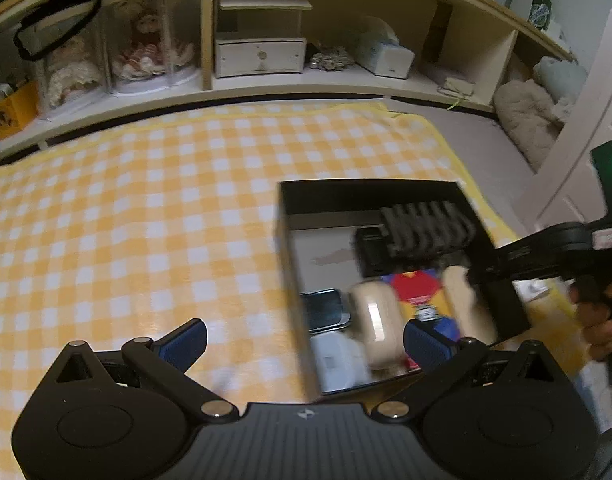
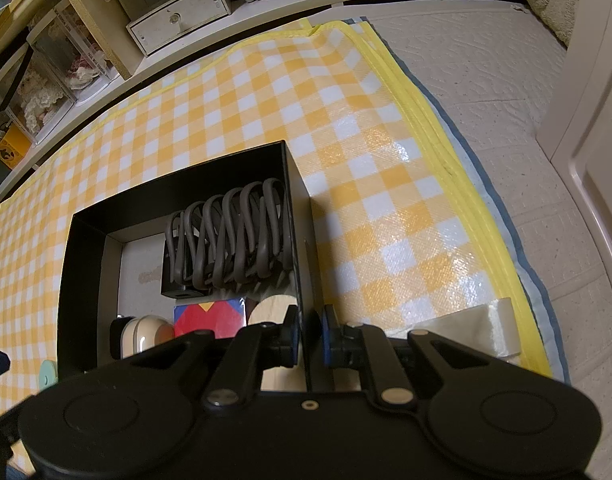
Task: Organize rigid objects
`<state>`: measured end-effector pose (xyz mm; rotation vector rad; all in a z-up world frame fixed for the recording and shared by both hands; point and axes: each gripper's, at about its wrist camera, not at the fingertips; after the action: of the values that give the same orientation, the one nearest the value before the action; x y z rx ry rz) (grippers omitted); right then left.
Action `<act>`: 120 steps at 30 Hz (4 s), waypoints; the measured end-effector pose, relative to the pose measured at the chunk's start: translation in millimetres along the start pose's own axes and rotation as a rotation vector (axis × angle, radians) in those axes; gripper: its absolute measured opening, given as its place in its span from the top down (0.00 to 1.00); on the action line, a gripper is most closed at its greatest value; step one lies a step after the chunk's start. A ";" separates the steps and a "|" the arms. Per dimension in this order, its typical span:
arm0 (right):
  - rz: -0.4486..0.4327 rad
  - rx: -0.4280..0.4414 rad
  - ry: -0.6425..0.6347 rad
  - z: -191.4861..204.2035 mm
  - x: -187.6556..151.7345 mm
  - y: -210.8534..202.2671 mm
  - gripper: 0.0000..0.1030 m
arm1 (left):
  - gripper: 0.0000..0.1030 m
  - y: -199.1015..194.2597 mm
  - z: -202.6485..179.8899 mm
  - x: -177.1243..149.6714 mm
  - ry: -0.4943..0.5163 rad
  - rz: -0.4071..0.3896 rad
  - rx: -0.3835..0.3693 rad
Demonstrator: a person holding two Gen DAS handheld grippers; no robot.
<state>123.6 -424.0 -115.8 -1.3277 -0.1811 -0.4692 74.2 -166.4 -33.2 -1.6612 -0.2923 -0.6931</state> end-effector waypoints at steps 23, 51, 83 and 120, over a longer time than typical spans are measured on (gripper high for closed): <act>0.001 -0.003 -0.005 0.6 -0.3 0.7 0.87 | 0.05 36.0 79.8 -35.7 -0.087 0.145 0.142; 0.001 -0.002 -0.004 1.1 -0.5 0.4 0.87 | 0.49 7.1 50.2 0.9 -0.001 0.000 0.052; 0.003 0.012 0.002 -1.6 1.0 0.7 0.87 | 0.24 65.7 -33.3 70.9 0.132 -0.076 -0.049; -0.002 -0.015 -0.008 0.8 1.7 -0.8 0.84 | 0.00 45.7 -34.5 65.0 0.126 -0.030 -0.079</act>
<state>124.9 -423.7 -114.2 -1.3446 -0.1862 -0.4679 141.0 -221.4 -29.5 -1.6820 -0.2025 -0.8381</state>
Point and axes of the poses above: each gripper's, at about its wrist camera, not at the fingertips, and y roughly the way its jaws point, z to its left, x to its top, and after that the axes turned 4 degrees about z, right-handed
